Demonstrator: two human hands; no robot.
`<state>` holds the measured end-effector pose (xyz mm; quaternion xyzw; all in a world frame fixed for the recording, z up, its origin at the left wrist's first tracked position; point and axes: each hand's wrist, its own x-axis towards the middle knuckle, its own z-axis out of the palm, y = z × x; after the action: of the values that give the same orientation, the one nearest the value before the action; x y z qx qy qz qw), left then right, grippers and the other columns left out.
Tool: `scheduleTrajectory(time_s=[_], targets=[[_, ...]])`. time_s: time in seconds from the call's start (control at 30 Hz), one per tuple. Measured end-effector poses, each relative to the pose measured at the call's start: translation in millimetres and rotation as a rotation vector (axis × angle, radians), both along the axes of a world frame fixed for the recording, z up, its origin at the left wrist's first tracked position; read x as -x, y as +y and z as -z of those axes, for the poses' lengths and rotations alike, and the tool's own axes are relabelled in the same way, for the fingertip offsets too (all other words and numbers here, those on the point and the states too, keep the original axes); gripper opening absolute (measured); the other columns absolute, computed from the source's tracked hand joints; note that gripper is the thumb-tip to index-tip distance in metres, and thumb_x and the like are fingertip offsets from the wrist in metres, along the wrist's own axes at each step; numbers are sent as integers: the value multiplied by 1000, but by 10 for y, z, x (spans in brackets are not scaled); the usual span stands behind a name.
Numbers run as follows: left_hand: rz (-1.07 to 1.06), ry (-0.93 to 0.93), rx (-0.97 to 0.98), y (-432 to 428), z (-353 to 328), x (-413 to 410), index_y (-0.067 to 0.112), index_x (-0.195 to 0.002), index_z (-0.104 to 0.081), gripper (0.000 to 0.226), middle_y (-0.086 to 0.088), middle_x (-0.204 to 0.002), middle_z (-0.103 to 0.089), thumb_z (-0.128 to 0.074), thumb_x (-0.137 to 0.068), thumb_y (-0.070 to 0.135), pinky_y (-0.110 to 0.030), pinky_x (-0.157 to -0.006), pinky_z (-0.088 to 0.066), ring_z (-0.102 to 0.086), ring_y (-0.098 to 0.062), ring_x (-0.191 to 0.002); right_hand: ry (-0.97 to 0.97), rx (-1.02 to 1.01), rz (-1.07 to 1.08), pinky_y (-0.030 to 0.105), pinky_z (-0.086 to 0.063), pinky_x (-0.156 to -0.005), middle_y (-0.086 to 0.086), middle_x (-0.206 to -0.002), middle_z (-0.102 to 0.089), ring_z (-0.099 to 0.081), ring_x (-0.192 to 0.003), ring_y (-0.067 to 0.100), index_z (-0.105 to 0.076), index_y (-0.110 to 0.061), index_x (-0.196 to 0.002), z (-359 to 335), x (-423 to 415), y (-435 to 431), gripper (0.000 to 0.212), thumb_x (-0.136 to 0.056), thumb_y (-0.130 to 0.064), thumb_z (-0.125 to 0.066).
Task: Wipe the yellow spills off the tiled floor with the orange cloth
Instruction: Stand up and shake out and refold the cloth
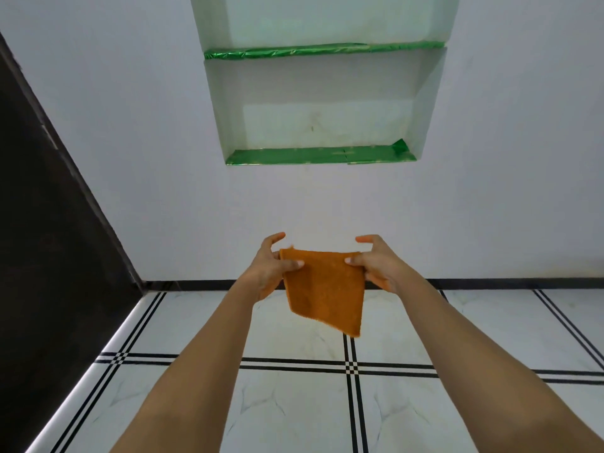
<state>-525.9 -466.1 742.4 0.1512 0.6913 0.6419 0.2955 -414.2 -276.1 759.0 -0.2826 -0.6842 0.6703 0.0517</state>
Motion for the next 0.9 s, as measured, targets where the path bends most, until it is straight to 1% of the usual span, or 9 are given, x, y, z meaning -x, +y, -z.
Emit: scheduleTrajectory(time_s=[0.1, 0.17, 0.27, 0.37, 0.5, 0.6, 0.7, 0.8, 0.9], targets=[[76, 230, 205, 19, -118, 56, 24, -136, -36, 71, -7, -127, -45, -71, -79, 2, -40, -89, -46, -48, -28, -115, 12, -122, -98, 39, -48, -89, 15, -131, -48, -52, -111, 28, -38, -19, -132, -127, 37, 40, 63, -81, 4, -65], [113, 453, 367, 57, -187, 94, 15, -129, -47, 52, -6, -123, -50, -68, -82, 8, -36, -89, -45, -50, -26, -113, -34, -311, -153, 39, -44, -95, 14, -133, -47, -48, -119, 30, -40, -13, -133, -171, 64, 53, 62, -80, 2, -67], [163, 669, 555, 83, -281, 148, 7, -110, -61, 25, -5, -102, -60, -62, -89, 19, -30, -80, -43, -56, -24, -100, -56, -522, -130, 36, -47, -90, 15, -124, -55, -54, -109, 27, -53, -5, -122, -218, 77, 59, 42, -82, -7, -67], [124, 705, 534, 38, -329, 198, 9, -101, -66, 18, -8, -104, -62, -60, -90, 23, -31, -84, -43, -55, -23, -99, -30, -575, -113, 32, -45, -80, 11, -106, -62, -55, -96, 22, -62, -7, -102, -254, 16, 50, 19, -85, -16, -66], [83, 484, 170, -37, -534, 153, 15, -102, -58, 16, -3, -102, -60, -56, -92, 27, -31, -82, -44, -55, -22, -101, 140, -417, -100, 32, -38, -85, 2, -99, -61, -54, -99, 20, -59, -12, -96, -466, -42, 95, 19, -85, -26, -65], [-17, 231, -67, 46, -781, 152, 20, -121, -48, 35, -4, -117, -56, -50, -93, 40, -41, -83, -50, -55, -25, -107, 278, -108, -27, 47, -40, -98, 3, -118, -57, -54, -108, 24, -52, -22, -116, -725, 83, 166, 38, -84, -42, -61], [-38, -64, 55, 110, -661, 33, 18, -117, -45, 44, -12, -110, -59, -37, -93, 54, -38, -64, -56, -62, -30, -93, 34, 19, -193, 48, -51, -86, 6, -120, -57, -57, -106, 30, -44, -25, -122, -553, 128, 98, 52, -82, -56, -55], [72, -253, 153, 10, -321, -13, 9, -123, -48, 57, -16, -119, -61, -51, -87, 53, -43, -79, -56, -64, -31, -98, -60, 84, -253, 46, -52, -86, 8, -120, -59, -60, -105, 29, -48, -19, -126, -191, 52, 62, 50, -82, -31, -69], [156, -211, 117, -119, -132, 95, 20, -146, -18, 94, -14, -143, -37, -77, -73, 25, -44, -93, -48, -51, -33, -117, -43, 166, -269, 44, -54, -84, 12, -118, -60, -61, -104, 31, -47, -13, -130, -52, 6, 62, 56, -80, -3, -69]])
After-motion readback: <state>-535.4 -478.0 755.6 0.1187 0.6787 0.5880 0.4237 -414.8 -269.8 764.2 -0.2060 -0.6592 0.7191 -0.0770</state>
